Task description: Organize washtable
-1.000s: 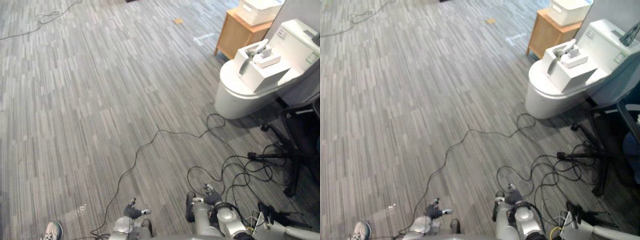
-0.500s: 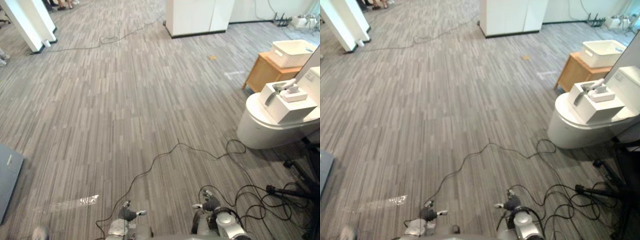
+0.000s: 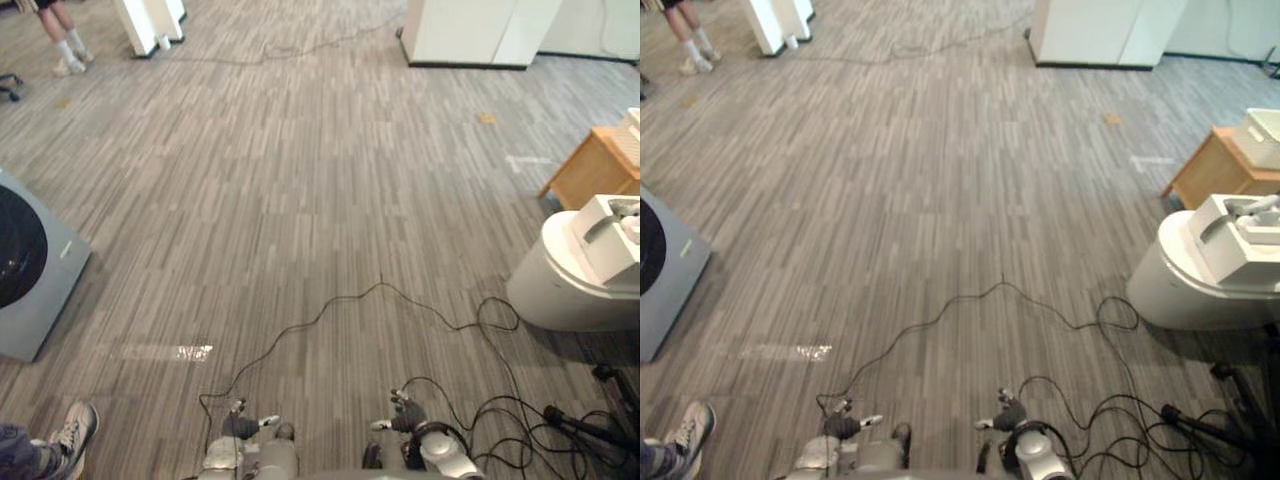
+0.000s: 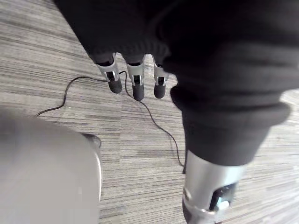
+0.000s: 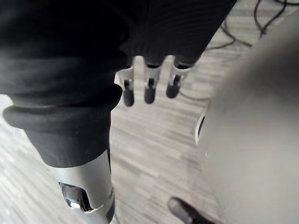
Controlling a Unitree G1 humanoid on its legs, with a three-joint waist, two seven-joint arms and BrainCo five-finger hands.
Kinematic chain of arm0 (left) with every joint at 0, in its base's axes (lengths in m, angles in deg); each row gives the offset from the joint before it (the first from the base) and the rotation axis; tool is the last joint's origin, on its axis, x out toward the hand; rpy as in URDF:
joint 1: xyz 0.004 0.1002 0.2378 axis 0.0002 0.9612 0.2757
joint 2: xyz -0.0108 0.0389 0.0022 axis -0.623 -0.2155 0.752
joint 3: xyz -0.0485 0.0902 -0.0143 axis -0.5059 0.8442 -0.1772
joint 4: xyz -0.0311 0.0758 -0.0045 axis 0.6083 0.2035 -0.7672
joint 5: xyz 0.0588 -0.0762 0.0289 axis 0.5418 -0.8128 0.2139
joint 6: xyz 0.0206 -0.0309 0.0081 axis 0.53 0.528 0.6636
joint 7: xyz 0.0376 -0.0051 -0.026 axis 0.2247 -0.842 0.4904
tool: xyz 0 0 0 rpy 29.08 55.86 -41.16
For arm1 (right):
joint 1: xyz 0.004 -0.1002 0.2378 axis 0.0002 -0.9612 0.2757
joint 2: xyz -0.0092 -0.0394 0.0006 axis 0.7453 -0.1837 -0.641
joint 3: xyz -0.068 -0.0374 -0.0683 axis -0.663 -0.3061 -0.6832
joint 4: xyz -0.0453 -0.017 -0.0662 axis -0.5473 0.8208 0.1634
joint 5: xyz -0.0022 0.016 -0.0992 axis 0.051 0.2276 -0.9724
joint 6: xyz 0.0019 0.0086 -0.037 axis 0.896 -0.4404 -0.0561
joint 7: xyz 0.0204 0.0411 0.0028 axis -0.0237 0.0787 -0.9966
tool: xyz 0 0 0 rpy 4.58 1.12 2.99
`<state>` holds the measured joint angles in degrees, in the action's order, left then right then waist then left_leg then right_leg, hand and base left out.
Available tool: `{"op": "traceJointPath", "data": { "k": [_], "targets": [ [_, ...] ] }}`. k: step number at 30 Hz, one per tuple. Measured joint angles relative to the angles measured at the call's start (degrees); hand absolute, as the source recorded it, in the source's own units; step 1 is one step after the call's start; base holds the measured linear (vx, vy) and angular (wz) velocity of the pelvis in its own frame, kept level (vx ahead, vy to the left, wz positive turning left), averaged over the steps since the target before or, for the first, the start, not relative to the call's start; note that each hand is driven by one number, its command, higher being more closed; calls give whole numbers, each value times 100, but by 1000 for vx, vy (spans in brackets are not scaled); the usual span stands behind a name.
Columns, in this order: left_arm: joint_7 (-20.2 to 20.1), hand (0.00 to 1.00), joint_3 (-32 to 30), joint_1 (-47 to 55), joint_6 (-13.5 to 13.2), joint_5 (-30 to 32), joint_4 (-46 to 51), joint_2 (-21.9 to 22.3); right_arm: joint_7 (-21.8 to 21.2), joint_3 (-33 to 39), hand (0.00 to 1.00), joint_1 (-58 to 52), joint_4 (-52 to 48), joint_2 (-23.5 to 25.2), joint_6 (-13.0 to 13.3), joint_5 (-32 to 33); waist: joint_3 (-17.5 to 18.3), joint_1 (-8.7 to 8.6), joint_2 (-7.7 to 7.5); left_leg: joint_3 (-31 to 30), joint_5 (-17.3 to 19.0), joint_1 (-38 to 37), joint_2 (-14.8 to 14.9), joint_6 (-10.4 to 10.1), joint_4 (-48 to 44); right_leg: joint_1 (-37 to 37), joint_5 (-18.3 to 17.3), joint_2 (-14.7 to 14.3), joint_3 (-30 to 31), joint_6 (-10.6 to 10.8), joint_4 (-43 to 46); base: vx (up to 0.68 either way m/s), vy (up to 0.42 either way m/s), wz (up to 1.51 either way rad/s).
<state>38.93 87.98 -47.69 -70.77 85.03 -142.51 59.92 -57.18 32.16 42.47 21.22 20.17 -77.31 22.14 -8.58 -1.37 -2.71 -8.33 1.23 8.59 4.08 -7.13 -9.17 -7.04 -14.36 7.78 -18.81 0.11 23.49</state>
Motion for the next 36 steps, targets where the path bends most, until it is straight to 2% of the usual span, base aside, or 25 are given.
{"op": "traceJointPath", "data": {
  "k": [2, 3, 4, 5, 6, 8, 9, 12, 16, 22, 23, 30, 36],
  "targets": [
    [-7, 0, 48, -36, 25, 7, 30, -6, 15, 148, 0, -19, 11, 5, -4, 13, 22, -82, -72, 342, -347, -33, -2, 107, 244, 268, 41, 39, -370, -67, -213, 241, -52, 116],
    [4, 0, 58, -31, 30, 8, 41, -9, 16, 280, 0, -65, 21, -12, -14, 50, 26, -80, -88, 664, -469, -98, -2, 243, 342, 311, 76, 73, -411, -124, -95, 171, 9, 93],
    [7, 0, 64, -29, 39, 7, 43, 22, 19, 307, 0, -51, 23, -58, -16, 87, 14, -67, -69, 806, -504, -117, 35, 276, 346, 222, 102, 88, -372, -167, 166, 84, 30, 46],
    [16, 0, 63, -5, 52, 10, 39, 47, 19, 298, 0, -10, 13, -67, -14, 114, -48, -58, 63, 928, -511, -171, 122, 276, 365, 74, -7, 15, -167, 31, 169, 14, 8, 16],
    [12, 0, 42, 37, 60, 14, 9, 2, 16, 269, 0, 12, -6, -33, 4, 114, 19, -45, -64, 1056, -551, -364, 96, 212, 584, 269, 286, -50, 83, -8, -515, 0, 0, 0],
    [2, 0, 51, 56, 80, 56, -4, 42, 21, 277, 0, 16, -6, -42, 17, 114, 19, 10, 73, 1215, -575, -606, 203, 170, 885, 358, 366, -153, 165, -22, -690, 23, -44, -30],
    [-2, 0, 48, 62, 91, 111, -52, 110, 29, 276, 0, -14, 11, -85, 14, 113, 22, -23, 187, 1324, -615, -738, 229, 119, 1085, 406, 394, -188, 201, -2, -766, 9, -20, -34],
    [-3, 0, 39, 118, 103, 120, -88, 128, 55, 289, 0, -54, 10, -120, 10, 111, 54, -104, 246, 1395, -696, -926, 251, 117, 1318, 561, 526, -268, 247, 23, -1021, 0, 4, -13],
    [-6, 0, 23, 138, 105, 123, -89, 98, 73, 290, 0, -108, 38, -100, 11, 110, 100, -89, 162, 1458, -736, -1036, 252, 151, 1456, 827, 779, -347, 272, 103, -1511, -3, 27, -5],
    [-3, 0, 18, 140, 102, 127, -118, 99, 71, 292, 0, -81, 193, -85, 15, 110, 115, -92, 161, 1483, -734, -1166, 168, 153, 1503, 1079, 922, -315, 294, 155, -1809, -15, 36, 0],
    [-8, 0, 13, 123, 88, 134, -304, 128, 70, 491, 0, -4, 458, -89, 11, 113, 246, -95, 209, 1565, -646, -1330, 90, 252, 1512, 1487, 1081, -362, 291, 173, -2346, 0, 0, 0],
    [-22, 0, 14, 122, 89, 127, -304, 129, 54, 516, 0, -65, 458, -128, 13, 157, 271, -93, 237, 1587, -639, -1180, 89, 258, 1510, 1373, 1090, -370, 327, 174, -2366, -1, 1, -2],
    [-152, 0, -1, 95, 86, 71, -304, 129, -38, 799, 0, -117, 575, -239, 8, 542, 258, -58, 283, 1643, -594, -1018, 77, 277, 1466, 1116, 1093, -403, 462, 174, -2349, 43, 1, -11]
  ]
}}
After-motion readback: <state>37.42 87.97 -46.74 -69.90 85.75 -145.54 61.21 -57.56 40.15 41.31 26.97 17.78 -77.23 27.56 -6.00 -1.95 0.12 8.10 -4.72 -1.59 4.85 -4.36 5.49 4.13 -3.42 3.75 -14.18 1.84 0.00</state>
